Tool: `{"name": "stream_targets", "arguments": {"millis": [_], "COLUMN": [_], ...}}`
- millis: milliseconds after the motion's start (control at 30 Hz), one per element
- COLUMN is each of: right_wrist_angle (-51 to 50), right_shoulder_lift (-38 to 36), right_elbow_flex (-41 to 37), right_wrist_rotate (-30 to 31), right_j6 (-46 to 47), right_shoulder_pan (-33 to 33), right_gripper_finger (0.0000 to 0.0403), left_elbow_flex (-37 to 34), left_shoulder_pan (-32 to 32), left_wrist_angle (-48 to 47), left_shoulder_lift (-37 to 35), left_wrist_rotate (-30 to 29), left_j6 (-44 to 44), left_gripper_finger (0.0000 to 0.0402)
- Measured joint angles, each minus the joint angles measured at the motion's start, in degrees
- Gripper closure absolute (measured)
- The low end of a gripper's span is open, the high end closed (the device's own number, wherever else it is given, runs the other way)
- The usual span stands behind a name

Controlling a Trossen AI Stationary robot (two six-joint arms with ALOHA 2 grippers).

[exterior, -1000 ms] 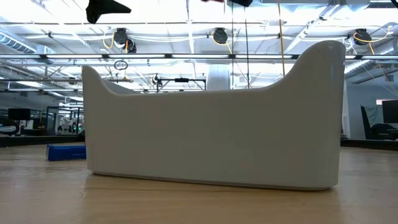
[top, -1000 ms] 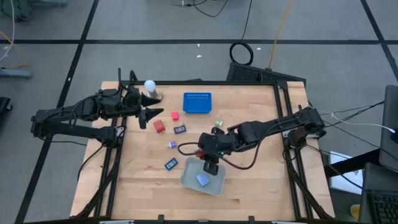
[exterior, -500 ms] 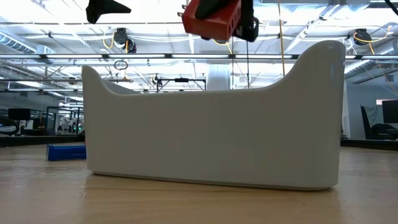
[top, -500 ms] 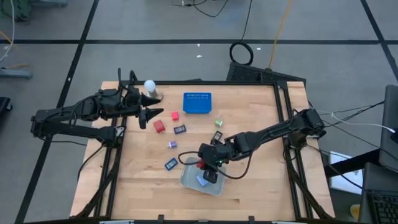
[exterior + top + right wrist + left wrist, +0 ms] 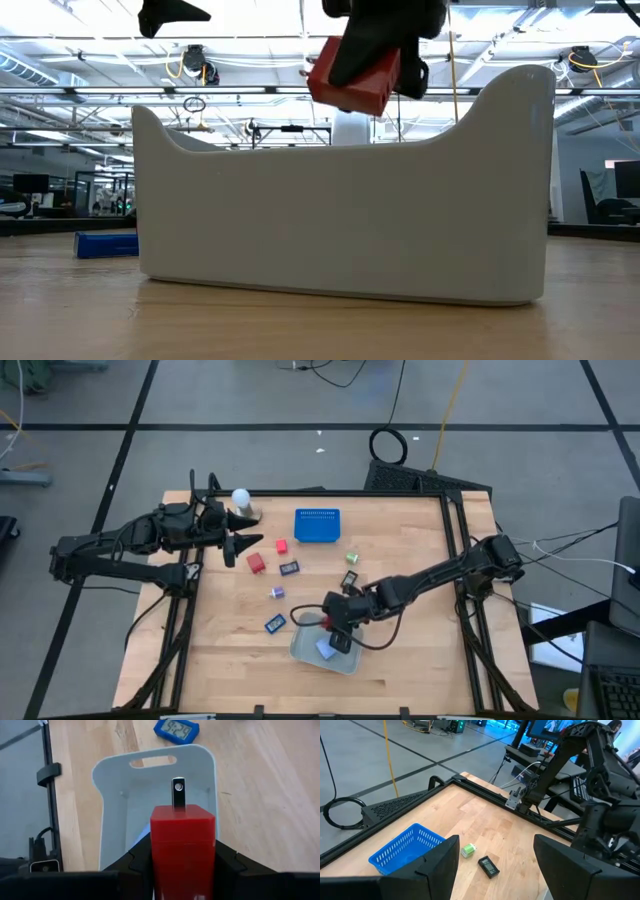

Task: Pick & Place Office items
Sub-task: Put the right red charger adapter into the gray bin

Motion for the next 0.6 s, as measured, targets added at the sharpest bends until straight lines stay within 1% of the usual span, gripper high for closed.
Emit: {"name": "stream_targets", "arguments": {"millis": [300, 600], "right_wrist_angle": [0.62, 6.49], "right_shoulder_lift": [0.0, 0.0], "right_elbow_flex": [-4.26, -8.02], "right_wrist_rotate": [0.04, -0.16], "right_j6": [0.46, 1.3], "right_shoulder_pan": [0.77, 1.68], "right_gripper_finger": [0.0291, 0.0291], "left_elbow_flex": [0.0, 0.0], "left_shoulder_pan": [0.01, 0.01], "left_wrist_angle": [0.0, 0.0], "left_shoulder_lift": [-0.01, -0.01], "left_wrist_rotate": [-0.02, -0.02], "left_j6": [0.0, 0.0], "left_gripper_finger": [0.0147, 0.0147]}}
